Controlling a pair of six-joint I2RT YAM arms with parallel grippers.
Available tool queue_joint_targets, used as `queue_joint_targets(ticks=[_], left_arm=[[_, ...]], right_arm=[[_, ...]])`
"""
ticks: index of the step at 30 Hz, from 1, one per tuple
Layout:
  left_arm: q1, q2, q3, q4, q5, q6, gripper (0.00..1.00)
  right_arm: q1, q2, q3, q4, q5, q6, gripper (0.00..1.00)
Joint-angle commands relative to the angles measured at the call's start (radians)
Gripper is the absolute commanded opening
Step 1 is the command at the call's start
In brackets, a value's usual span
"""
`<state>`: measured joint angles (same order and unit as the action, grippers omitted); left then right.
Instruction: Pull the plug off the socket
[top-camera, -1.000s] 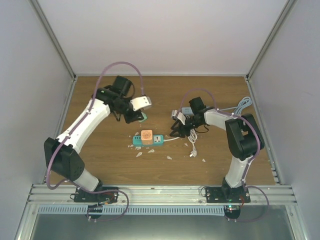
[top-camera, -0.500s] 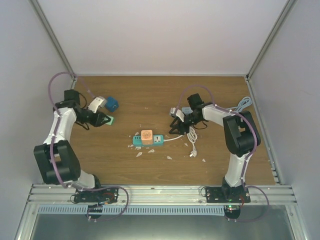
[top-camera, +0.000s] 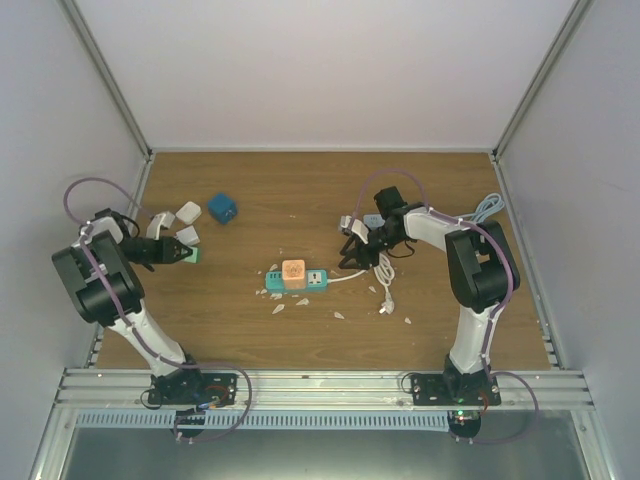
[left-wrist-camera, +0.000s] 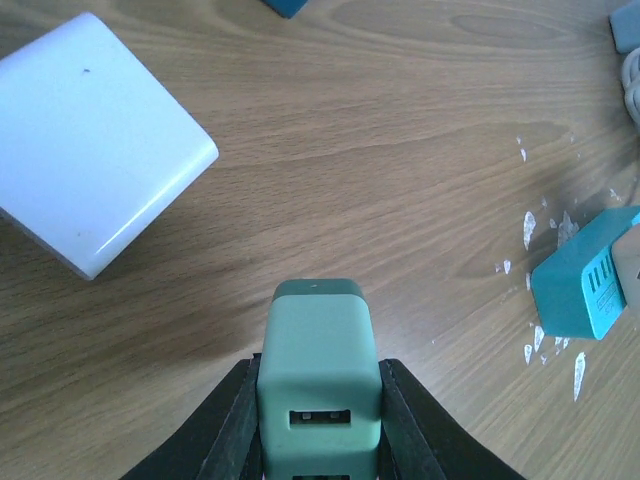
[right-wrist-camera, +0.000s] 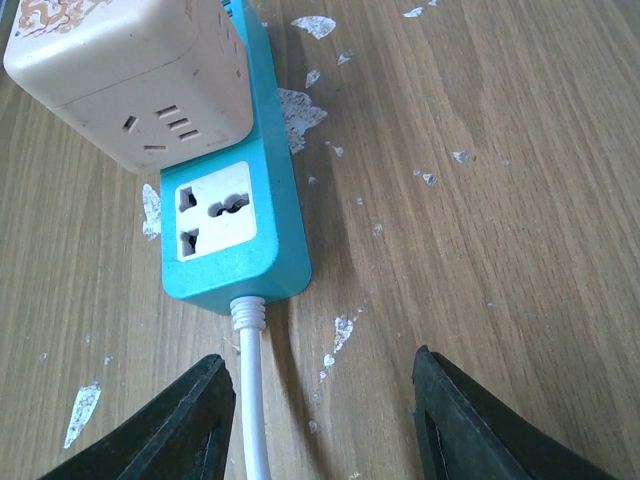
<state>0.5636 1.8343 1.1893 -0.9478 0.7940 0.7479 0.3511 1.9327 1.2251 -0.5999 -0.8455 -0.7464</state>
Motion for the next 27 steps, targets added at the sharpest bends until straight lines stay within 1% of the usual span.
queue_joint_targets(ticks=[1,6,10,14,17,19,23,27], left_arm=[[0.006,0.036,0.025,0.033,0.061,0.0,0.18],[0.007,0.082,0.018,0.072,0.049,-0.035,0.19],[0.013,0.106,0.032,0.089,0.033,-0.06,0.24],[0.016,0.102,0.04,0.117,-0.014,-0.09,0.35],[0.018,0.085,0.045,0.119,-0.035,-0.099,0.48],[0.018,0.068,0.049,0.106,-0.032,-0.078,0.57],[0.016,0.025,0.059,0.08,-0.031,-0.041,0.65],[0.005,-0.056,0.06,0.064,-0.008,0.013,0.72]], right_arm=[[-0.006,0.024,0.017,-0.028,0.003,-0.023,0.51],[-0.007,0.02,0.017,-0.038,0.004,-0.032,0.52],[-0.009,0.013,0.017,-0.044,0.005,-0.042,0.57],[-0.01,0.001,0.007,-0.033,0.001,-0.05,0.62],[-0.01,-0.021,-0.012,-0.011,-0.017,-0.06,0.68],[-0.011,-0.037,-0.027,0.001,-0.033,-0.071,0.72],[-0.011,-0.077,-0.069,0.051,-0.049,-0.087,0.75],[-0.006,-0.12,-0.112,0.124,-0.065,-0.077,0.79]])
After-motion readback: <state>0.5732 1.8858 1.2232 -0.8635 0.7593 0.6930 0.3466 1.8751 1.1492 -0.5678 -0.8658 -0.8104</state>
